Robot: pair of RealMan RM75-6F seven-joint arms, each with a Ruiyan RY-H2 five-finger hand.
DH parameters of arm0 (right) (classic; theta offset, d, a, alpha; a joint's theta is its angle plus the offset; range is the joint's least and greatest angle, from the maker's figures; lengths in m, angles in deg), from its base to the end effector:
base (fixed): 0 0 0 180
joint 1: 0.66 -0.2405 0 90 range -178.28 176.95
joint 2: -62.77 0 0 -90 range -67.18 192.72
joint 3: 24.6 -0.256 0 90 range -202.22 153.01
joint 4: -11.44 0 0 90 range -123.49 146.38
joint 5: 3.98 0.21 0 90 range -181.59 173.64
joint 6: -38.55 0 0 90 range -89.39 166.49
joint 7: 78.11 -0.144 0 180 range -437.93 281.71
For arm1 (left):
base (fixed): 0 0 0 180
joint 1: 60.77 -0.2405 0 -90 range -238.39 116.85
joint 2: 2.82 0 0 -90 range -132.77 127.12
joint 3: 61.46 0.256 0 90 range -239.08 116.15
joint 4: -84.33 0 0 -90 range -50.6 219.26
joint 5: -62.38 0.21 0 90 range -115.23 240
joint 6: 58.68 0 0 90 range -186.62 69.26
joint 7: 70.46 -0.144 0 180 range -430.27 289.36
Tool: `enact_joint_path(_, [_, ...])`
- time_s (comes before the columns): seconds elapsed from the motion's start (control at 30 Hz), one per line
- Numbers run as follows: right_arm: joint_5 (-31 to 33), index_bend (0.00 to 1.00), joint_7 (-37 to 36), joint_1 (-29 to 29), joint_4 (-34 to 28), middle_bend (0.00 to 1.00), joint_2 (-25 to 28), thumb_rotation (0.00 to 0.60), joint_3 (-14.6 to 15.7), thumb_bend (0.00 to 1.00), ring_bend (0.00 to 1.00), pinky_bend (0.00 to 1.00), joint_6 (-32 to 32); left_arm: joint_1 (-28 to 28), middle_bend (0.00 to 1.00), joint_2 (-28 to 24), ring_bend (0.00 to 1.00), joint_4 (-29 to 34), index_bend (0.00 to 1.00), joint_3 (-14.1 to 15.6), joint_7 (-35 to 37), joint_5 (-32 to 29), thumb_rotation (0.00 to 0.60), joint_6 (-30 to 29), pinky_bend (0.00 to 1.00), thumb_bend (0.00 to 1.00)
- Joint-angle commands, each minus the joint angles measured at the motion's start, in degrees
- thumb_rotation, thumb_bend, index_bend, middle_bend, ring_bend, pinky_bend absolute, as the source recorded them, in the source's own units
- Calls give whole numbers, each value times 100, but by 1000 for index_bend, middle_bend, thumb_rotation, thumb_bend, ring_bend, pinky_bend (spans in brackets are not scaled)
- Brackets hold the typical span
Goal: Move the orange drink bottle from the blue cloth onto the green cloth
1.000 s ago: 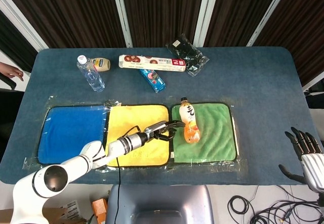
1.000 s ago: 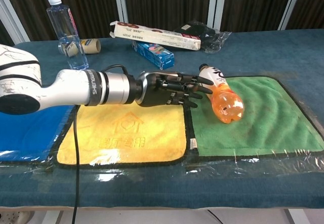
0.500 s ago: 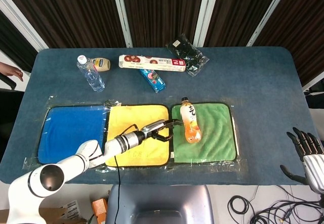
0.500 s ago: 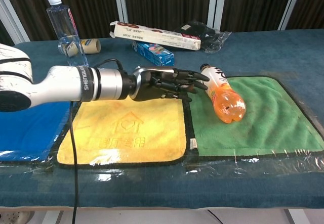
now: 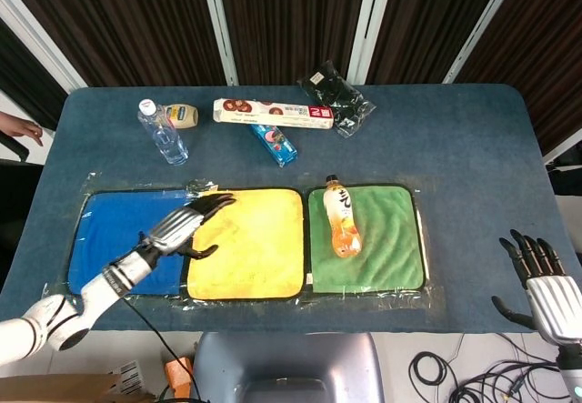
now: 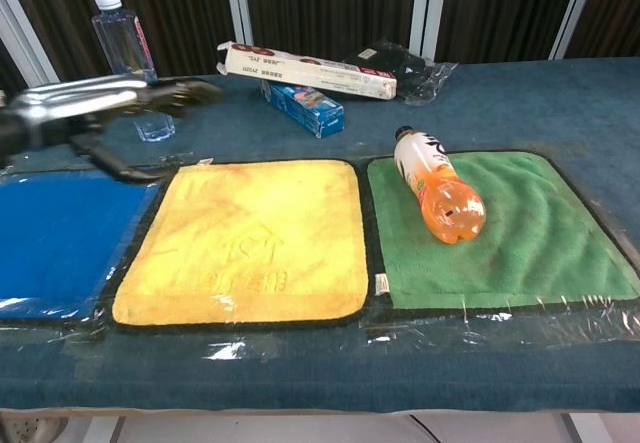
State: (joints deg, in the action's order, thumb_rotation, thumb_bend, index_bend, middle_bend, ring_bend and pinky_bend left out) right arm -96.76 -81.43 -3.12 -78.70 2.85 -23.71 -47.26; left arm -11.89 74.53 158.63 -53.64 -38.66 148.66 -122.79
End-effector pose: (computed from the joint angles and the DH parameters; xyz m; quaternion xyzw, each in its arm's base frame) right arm -0.3203 -0.1539 0.1723 0.6394 -0.3764 0.3633 0.5635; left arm -0.1867 0.3548 0.0456 -0.7476 -0.4209 -0.4423 0.2613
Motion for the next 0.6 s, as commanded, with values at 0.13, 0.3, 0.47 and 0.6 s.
enact_joint_path(0.13, [158,0,396,-62,-120,0,-156,600,-55,175,0,0,166,-3082,0,-753,0,934,0,206,-2348,-1358,600,-2855,98,244])
enact_joint_path(0.3, [252,0,647,-133,-184,0,-235,600,-97,175,0,0,299,-3310,0,-605,0,887,0,197,-2967,-1089,600,-2941,91,143])
enact_joint_path(0.47, [319,0,803,-152,-220,0,-279,600,-105,175,0,0,359,-3397,0,-616,0,987,0,223,-3104,-622,600,-2862,91,122])
enact_joint_path(0.6, [319,0,757,-129,-223,0,-260,600,-111,175,0,0,301,-3449,0,-615,0,987,0,100,-3150,-566,600,-2732,91,117])
